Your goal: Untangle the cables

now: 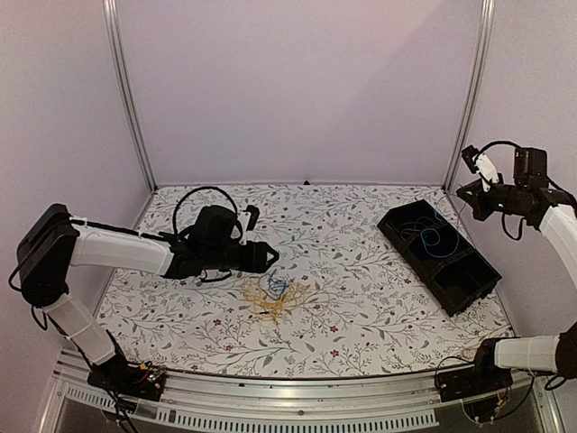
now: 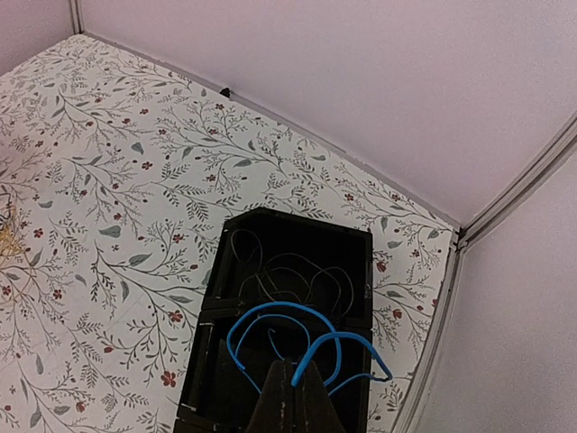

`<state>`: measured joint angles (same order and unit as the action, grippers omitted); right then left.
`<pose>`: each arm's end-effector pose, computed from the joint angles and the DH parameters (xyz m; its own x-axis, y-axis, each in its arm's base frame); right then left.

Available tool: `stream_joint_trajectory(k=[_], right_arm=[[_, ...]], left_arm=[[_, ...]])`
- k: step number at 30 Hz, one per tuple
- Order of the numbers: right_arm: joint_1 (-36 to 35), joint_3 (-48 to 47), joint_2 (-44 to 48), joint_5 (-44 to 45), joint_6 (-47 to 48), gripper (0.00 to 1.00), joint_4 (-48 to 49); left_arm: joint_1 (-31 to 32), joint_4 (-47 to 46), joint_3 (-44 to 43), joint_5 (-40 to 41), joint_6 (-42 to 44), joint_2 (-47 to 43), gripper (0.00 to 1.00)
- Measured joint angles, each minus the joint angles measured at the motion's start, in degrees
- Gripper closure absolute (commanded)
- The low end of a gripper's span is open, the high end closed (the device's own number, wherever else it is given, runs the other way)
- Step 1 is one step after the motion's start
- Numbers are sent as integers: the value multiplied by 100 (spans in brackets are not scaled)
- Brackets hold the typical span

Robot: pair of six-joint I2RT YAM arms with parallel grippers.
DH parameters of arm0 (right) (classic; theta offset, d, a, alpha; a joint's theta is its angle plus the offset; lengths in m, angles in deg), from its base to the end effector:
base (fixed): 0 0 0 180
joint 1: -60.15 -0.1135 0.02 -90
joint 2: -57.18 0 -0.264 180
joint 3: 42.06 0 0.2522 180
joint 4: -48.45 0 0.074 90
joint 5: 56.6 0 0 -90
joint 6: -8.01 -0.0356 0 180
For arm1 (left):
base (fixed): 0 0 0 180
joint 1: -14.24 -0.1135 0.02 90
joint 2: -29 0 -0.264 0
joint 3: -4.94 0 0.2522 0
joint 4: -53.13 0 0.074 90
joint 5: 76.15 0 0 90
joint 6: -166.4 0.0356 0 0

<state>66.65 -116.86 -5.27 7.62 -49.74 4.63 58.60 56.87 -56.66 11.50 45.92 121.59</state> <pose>0.2350 -0.0112 0.3461 -0.2964 -0.4498 -0.8425 -0.5023 0.8237 -0.2631 0.2408 -0.2375 0.1850 -0.7176 -0.0071 -0.6964 0.4162 0.7974 -0.4370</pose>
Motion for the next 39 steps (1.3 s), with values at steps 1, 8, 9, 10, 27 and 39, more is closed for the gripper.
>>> stream_joint_trajectory(k=[1, 8, 9, 10, 27, 39], right_arm=[[0, 87, 33, 44, 48, 100, -59], [0, 302, 632, 284, 385, 100, -608], [0, 297, 704, 295, 404, 100, -634], [0, 293, 772, 295, 428, 100, -651], [0, 813, -1342, 308, 334, 100, 175], [0, 664, -2625, 501, 243, 76, 269]], left_arm=[[0, -7, 0, 0, -2, 9, 40], [0, -24, -61, -52, -4, 326, 39], [0, -24, -85, -66, -11, 378, 39], [0, -26, -105, -85, -20, 422, 39], [4, 219, -258, -92, -59, 494, 39], [4, 374, -468, 2, 48, 651, 39]])
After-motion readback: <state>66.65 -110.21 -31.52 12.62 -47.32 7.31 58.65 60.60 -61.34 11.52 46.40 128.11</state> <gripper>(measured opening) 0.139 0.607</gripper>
